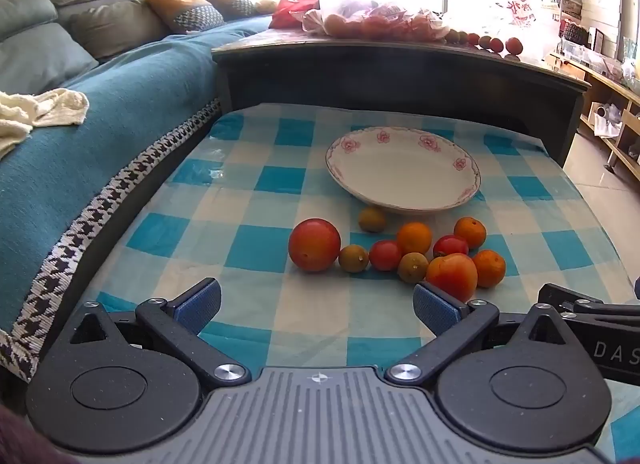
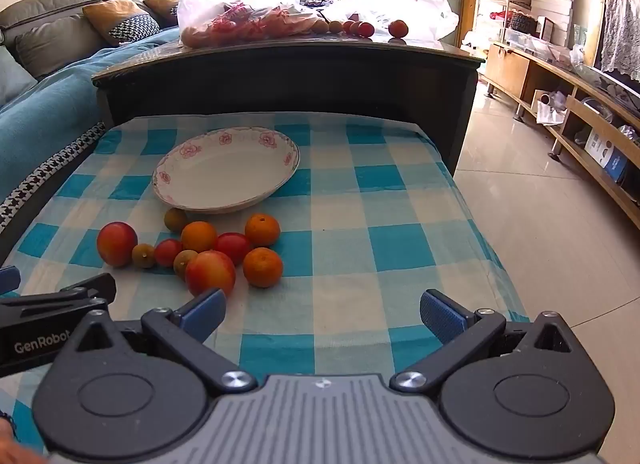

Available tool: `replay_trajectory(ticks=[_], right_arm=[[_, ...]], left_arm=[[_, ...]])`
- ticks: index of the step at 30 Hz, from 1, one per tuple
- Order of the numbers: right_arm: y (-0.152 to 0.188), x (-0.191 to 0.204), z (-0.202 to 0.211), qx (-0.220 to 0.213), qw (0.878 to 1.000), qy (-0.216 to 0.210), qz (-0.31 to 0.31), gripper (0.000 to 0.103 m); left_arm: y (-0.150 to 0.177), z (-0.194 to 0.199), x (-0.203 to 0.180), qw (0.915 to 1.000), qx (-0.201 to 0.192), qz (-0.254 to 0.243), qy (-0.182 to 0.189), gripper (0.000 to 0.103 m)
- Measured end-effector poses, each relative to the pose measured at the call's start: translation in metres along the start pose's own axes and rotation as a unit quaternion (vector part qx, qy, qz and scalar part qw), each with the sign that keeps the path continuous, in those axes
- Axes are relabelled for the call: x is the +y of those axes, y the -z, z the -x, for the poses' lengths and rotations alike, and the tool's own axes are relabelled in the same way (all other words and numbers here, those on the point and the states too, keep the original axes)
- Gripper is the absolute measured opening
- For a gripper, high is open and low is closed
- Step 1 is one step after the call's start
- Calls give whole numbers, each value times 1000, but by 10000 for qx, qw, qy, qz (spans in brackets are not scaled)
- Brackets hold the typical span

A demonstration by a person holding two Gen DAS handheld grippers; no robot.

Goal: Organize fruits

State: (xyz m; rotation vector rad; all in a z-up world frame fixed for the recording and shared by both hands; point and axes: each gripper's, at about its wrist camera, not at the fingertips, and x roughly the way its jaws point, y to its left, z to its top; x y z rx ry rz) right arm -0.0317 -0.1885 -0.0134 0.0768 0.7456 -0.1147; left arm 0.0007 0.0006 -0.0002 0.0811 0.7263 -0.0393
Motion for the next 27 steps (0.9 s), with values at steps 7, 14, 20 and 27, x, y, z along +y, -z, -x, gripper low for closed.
replay_trajectory(ticks=[7,14,20,27], right_arm=[[1,0,-1,20,10000,23,7,103],[1,3,-1,48,10000,81,26,103],[0,1,-4,96,9999,88,26,103],[1,2,-6,111,9999,93,26,103]], left_arm=[[-1,-5,3,9997,182,133,87,103],[3,-5,5,9996,207,141,159,103],[4,-7,5,9994,250,152,165,103],[6,-9,6,9993,296,158,157,103]])
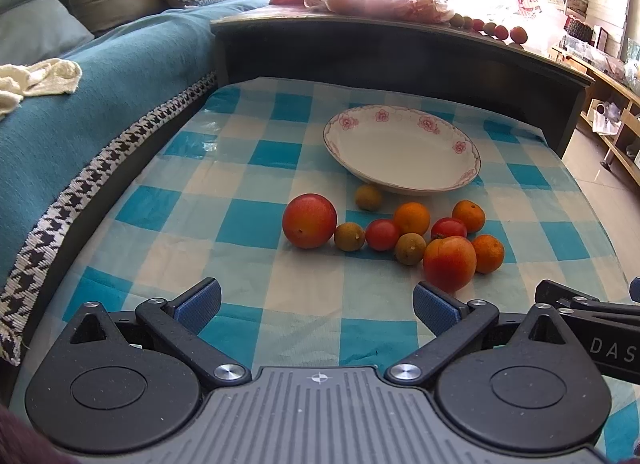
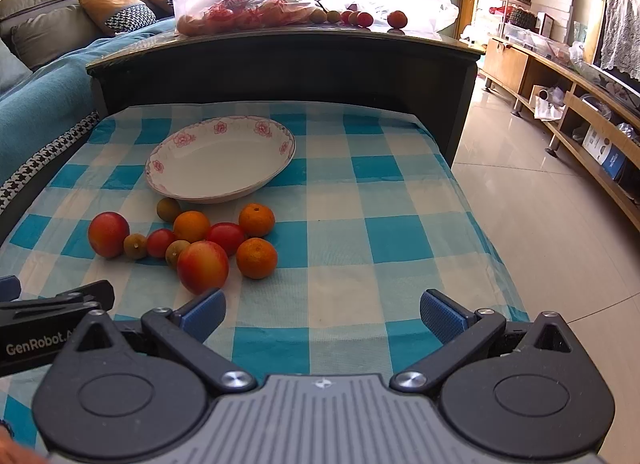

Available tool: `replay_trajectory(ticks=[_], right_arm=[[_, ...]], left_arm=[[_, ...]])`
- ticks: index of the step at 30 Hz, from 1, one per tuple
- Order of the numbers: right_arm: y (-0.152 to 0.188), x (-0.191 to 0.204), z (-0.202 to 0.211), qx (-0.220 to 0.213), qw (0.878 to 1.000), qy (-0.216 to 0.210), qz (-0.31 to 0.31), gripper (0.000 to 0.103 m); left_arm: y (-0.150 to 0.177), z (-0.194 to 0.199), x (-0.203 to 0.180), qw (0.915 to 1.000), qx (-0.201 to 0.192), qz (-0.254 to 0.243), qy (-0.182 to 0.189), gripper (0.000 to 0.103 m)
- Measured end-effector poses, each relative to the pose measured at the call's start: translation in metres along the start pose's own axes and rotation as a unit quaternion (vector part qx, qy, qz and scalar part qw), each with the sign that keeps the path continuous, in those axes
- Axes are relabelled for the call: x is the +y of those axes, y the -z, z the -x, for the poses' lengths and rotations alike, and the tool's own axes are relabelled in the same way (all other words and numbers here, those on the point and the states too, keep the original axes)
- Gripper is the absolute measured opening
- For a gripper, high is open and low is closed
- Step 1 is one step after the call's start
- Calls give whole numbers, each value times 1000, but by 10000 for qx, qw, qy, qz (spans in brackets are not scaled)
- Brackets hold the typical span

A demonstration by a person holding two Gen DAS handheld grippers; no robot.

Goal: Organize fruits

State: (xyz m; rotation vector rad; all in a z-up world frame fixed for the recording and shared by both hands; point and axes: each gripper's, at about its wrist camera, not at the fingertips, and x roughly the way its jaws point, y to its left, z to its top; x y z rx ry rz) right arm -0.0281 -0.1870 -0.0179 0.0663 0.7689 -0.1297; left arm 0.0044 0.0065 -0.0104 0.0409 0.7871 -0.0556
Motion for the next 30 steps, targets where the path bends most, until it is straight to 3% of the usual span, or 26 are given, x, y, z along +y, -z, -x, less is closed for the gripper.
replay_trajectory(ticks=[30], right_arm=[[2,1,-3,95,10000,10,15,103]], left_arm=[[1,0,-2,10000,16,-47,-61,102]])
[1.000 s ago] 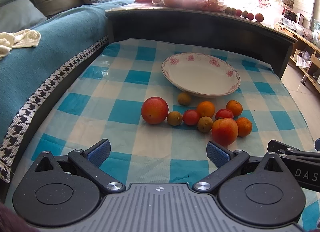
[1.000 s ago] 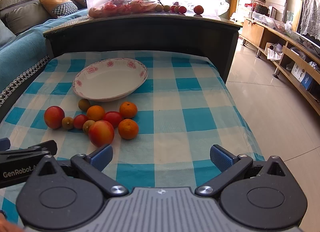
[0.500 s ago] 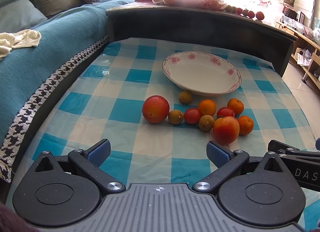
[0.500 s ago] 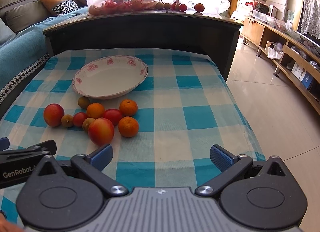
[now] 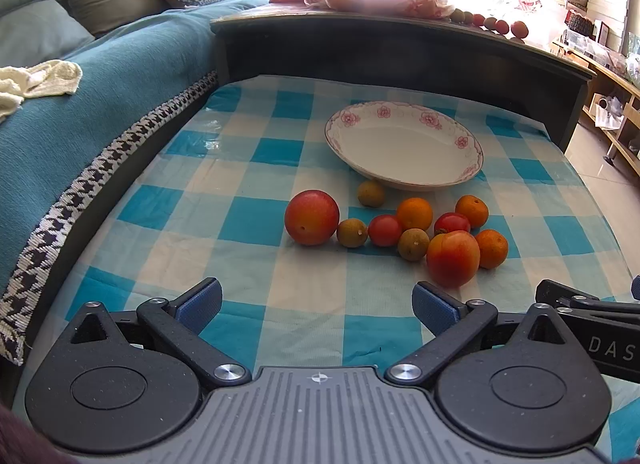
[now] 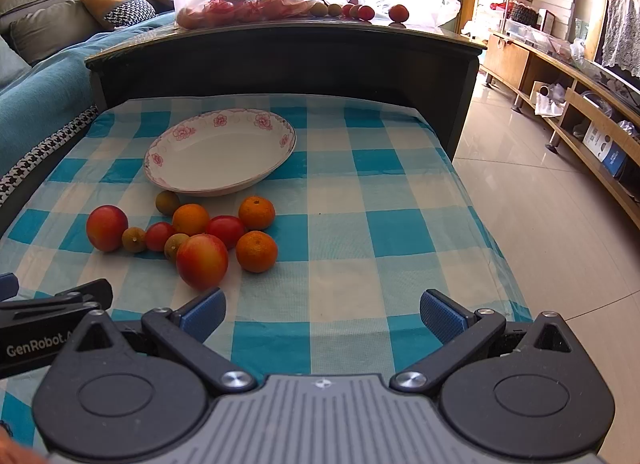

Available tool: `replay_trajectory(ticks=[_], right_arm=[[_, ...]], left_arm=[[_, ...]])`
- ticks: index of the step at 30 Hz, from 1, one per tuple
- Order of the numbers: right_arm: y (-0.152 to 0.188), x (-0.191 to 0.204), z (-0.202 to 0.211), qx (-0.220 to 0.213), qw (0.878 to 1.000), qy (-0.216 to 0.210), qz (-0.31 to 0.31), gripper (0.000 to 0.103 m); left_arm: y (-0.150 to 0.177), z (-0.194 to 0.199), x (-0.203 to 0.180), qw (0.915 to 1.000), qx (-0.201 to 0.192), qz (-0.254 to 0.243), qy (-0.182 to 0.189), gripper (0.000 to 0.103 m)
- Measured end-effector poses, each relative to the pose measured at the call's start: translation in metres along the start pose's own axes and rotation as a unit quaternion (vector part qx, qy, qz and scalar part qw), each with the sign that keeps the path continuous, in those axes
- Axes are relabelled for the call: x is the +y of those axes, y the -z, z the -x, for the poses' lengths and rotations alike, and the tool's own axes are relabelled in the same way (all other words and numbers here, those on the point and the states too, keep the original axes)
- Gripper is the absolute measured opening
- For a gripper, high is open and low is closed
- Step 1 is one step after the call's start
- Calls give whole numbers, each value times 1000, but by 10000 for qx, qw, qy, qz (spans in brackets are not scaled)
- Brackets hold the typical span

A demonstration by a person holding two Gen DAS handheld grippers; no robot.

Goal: Organize fruits

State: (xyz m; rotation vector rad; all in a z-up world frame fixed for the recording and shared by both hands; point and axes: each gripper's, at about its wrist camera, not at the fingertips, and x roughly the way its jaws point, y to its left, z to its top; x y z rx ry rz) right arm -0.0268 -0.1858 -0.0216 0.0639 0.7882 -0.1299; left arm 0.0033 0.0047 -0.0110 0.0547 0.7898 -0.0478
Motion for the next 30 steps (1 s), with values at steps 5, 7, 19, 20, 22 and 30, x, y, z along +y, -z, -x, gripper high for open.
replay_trajectory(ticks=[5,7,19,20,22,30], right_arm=[[0,0,0,5,10000,0,0,103],[0,0,0,11,10000,1,1,103],[0,0,0,17,10000,3,5,103],[0,0,0,16,10000,4,6,103],[0,0,0,20,10000,1,4,103],[1,1,0,32,10000,4,3,103]], left_arm=[[0,0,0,10000,2,-1,0,102],[0,0,0,10000,5,-1,1,102],[0,0,0,10000,9,2,1,102],[0,1,0,10000,11,1,1,102],[1,1,0,10000,10,0,-1,102],[2,0,1,10000,15,1,1,101]])
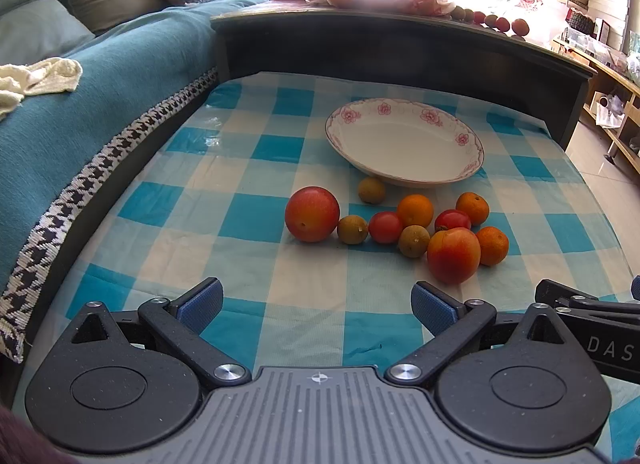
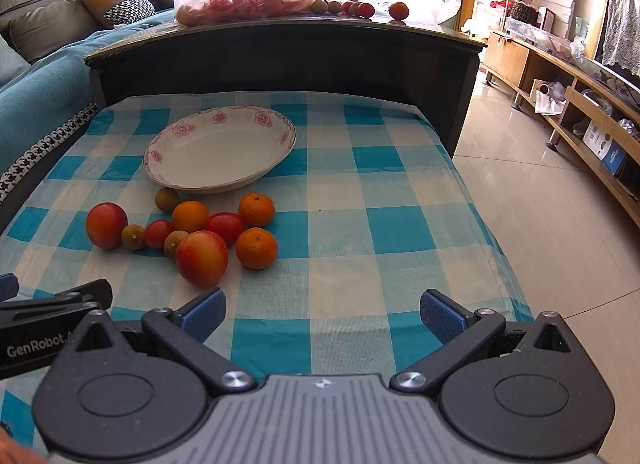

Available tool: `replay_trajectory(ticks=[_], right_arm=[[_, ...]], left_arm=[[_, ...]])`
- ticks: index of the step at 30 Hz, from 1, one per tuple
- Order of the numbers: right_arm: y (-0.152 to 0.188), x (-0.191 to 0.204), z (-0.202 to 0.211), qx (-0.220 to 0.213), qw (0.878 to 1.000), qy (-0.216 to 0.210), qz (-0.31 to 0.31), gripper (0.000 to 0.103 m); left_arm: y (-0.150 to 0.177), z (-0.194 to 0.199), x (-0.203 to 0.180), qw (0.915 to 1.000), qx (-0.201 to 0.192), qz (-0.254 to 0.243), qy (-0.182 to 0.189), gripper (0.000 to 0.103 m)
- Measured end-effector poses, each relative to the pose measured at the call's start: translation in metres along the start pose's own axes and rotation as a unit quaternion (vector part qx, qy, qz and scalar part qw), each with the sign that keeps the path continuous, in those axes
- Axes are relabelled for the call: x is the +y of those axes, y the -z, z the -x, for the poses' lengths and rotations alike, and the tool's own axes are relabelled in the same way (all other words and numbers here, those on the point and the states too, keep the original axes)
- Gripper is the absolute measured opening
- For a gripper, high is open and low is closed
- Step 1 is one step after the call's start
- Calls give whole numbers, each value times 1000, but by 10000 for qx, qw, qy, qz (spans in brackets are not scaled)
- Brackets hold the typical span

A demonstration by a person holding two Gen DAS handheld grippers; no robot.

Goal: Organize fruits

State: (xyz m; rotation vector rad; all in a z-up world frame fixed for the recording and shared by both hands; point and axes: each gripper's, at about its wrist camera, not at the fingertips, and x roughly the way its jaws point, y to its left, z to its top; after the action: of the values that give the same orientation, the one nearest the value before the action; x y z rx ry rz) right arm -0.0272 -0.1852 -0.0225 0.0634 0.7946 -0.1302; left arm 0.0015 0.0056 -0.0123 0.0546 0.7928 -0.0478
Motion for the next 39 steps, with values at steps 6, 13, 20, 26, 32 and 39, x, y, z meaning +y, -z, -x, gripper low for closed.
replay_trajectory(ticks=[6,13,20,26,32,39], right_arm=[[0,0,0,9,10000,-1,-1,103],[0,0,0,11,10000,-1,0,103],[1,0,0,31,10000,-8,-14,103],[-1,0,-2,68,10000,-40,-31,103],[-3,0,-4,98,9998,-171,-7,103],[-9,3,-7,151,9984,-543,78,97]], left_arm=[[0,0,0,10000,2,0,0,101],[1,0,0,10000,11,0,-2,101],[1,0,0,10000,15,-3,-3,101],[2,0,0,10000,31,-8,2,100],[-2,-1,2,10000,14,-41,28,101],[-6,0,7,10000,7,-93,7,103]])
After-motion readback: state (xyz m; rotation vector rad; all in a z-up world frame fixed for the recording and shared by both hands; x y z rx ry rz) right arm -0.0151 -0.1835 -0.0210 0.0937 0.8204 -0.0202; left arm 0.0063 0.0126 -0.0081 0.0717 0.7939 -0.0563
